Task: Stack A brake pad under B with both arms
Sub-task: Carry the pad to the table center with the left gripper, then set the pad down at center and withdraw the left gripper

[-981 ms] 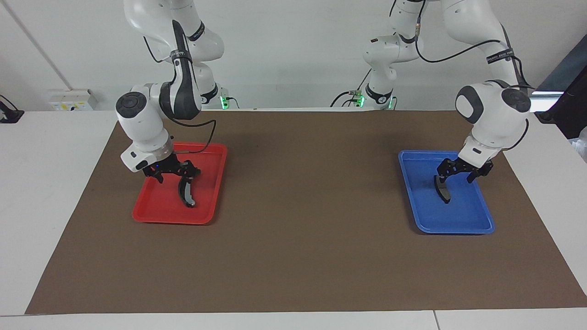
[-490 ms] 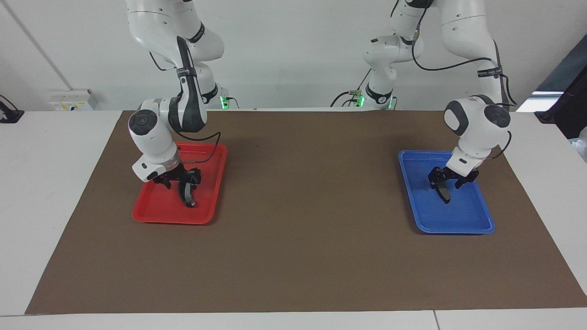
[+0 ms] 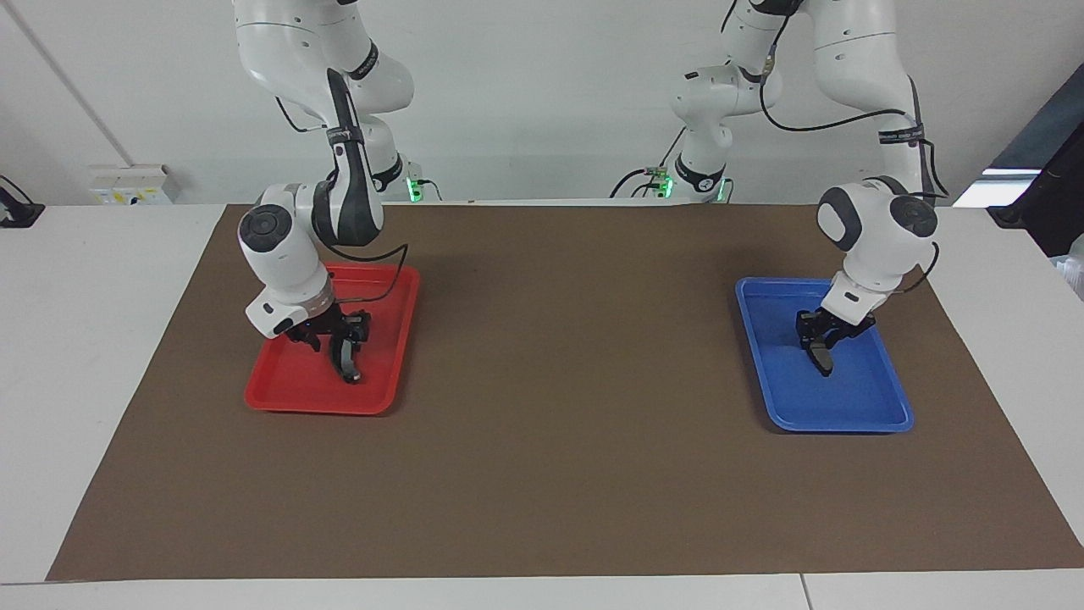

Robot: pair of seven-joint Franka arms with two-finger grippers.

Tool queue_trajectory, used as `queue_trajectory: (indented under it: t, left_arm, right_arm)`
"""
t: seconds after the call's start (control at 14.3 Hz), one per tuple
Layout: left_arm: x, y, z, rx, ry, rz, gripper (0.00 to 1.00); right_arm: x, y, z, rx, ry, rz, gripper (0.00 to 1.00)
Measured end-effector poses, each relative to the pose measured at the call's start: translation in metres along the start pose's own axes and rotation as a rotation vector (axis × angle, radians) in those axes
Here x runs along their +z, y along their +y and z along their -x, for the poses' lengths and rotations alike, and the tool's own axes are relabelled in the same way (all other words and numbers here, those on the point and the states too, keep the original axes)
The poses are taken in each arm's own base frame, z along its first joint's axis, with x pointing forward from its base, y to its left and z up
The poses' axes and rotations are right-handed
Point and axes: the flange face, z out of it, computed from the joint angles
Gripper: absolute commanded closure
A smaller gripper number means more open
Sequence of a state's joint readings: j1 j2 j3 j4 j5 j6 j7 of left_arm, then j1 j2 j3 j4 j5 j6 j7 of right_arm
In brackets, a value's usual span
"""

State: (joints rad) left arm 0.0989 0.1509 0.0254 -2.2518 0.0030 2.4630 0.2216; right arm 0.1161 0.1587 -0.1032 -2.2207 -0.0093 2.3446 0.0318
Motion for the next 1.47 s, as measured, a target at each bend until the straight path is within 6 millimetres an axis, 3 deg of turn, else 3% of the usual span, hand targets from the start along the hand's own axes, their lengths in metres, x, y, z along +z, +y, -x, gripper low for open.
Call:
queue_trajectory:
  t: [0.14,0.28,0.35,0.49,0.63,0.84,1.12,1.33,1.4,1.47]
  left_arm:
    - [-0.01,0.001,-0.003,0.003,0.018,-0.003,0.99]
    - [-0.036,0.012,-0.011,0.025,0.035,-0.004,0.99]
    - [-0.053,0.027,-0.015,0.048,0.034,-0.001,0.99]
    - [-0.08,0.082,-0.024,0.06,0.043,0.009,0.99]
    - [-0.088,0.159,-0.025,0.037,0.058,0.024,0.99]
    - [-0.072,0.266,-0.013,0.02,0.05,0.046,0.99]
    - [-0.038,0.384,-0.009,0.007,0.027,0.06,0.99]
    - [-0.018,0.446,-0.013,0.028,0.028,0.063,0.99]
    - [-0.012,0.457,-0.011,0.042,0.024,0.061,0.93]
    - [-0.006,0.463,-0.008,0.052,0.017,0.057,0.77]
  right_arm:
    - [0.0,-0.001,0.0,-0.002,0.0,0.0,0.69]
    - [-0.001,-0.004,0.0,-0.01,-0.003,0.0,0.95]
    - [-0.002,-0.009,0.0,-0.019,-0.01,0.001,0.97]
    - [-0.009,-0.019,-0.002,-0.039,-0.035,0.003,0.97]
    - [-0.034,-0.02,-0.011,-0.075,-0.064,0.004,0.97]
    - [-0.092,-0.004,-0.029,-0.13,-0.085,-0.002,0.97]
    - [-0.164,0.028,-0.031,-0.156,-0.123,-0.015,0.97]
    - [-0.222,0.035,-0.024,-0.158,-0.134,-0.02,0.97]
    - [-0.236,0.034,-0.021,-0.161,-0.127,-0.02,0.97]
    - [-0.248,0.032,-0.017,-0.165,-0.119,-0.021,0.97]
